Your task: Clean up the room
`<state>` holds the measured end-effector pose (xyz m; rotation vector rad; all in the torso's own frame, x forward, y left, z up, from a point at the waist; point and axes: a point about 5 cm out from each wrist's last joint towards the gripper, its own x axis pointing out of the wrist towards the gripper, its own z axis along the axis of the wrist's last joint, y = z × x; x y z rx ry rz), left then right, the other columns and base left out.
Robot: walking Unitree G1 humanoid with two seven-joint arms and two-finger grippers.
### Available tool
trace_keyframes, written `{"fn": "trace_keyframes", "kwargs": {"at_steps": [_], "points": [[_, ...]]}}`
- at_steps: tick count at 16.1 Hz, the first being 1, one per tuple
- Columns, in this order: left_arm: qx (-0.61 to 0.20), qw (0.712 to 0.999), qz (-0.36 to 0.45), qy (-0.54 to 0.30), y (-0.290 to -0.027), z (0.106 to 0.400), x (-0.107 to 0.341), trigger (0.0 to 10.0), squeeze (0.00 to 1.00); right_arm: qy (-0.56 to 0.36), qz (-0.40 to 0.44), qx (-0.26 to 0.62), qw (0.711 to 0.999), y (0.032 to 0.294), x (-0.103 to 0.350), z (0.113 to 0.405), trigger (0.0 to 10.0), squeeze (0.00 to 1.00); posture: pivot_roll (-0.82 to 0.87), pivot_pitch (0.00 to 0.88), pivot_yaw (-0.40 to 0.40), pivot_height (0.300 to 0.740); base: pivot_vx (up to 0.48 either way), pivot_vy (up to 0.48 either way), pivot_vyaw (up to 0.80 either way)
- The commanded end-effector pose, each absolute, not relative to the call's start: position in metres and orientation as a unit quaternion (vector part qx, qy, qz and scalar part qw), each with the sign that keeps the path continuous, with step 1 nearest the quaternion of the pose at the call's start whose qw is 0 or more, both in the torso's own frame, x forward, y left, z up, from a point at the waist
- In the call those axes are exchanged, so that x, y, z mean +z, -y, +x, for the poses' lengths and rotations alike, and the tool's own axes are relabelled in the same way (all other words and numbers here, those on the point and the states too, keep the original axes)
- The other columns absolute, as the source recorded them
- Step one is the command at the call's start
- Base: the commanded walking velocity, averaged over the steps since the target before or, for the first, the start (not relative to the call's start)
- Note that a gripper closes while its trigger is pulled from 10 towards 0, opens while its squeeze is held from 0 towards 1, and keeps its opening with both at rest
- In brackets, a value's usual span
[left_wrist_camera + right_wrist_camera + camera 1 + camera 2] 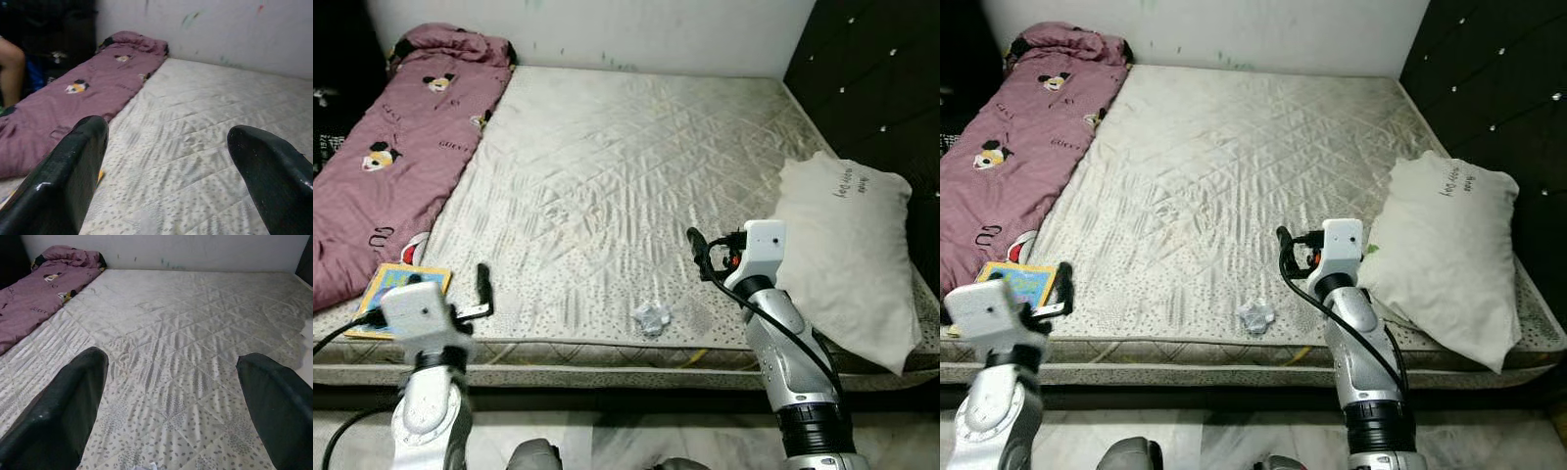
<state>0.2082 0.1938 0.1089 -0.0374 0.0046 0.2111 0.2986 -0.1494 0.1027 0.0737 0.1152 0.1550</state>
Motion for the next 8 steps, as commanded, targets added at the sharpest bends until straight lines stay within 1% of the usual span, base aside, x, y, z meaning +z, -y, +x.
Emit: {"fn": "trace_keyframes", "kwargs": {"at_steps": [1, 4, 8], "points": [[0.094, 0.995, -0.019, 0.001, -0.1902, 0.2114, 0.1118, 10.0, 0.0, -0.048, 0.04, 0.079, 0.995, 0.1474, 0.1106, 0.3016, 10.0, 0.0, -0.01, 0.006, -0.056, 0.74, 0.0, 0.0, 0.0], [0.094, 0.995, -0.023, 0.005, -0.1897, 0.2146, 0.1131, 10.0, 0.0, -0.048, 0.04, 0.089, 0.994, 0.1434, 0.1115, 0.3014, 10.0, 0.0, -0.01, 0.005, -0.056, 0.74, 0.0, 0.0, 0.0], [0.106, 0.994, -0.034, 0.003, -0.1892, 0.2154, 0.1125, 10.0, 0.0, -0.045, 0.029, 0.11, 0.992, 0.1385, 0.1136, 0.3027, 10.0, 0.0, -0.01, 0.007, -0.066, 0.685, 0.0, 0.0, 0.0]]}}
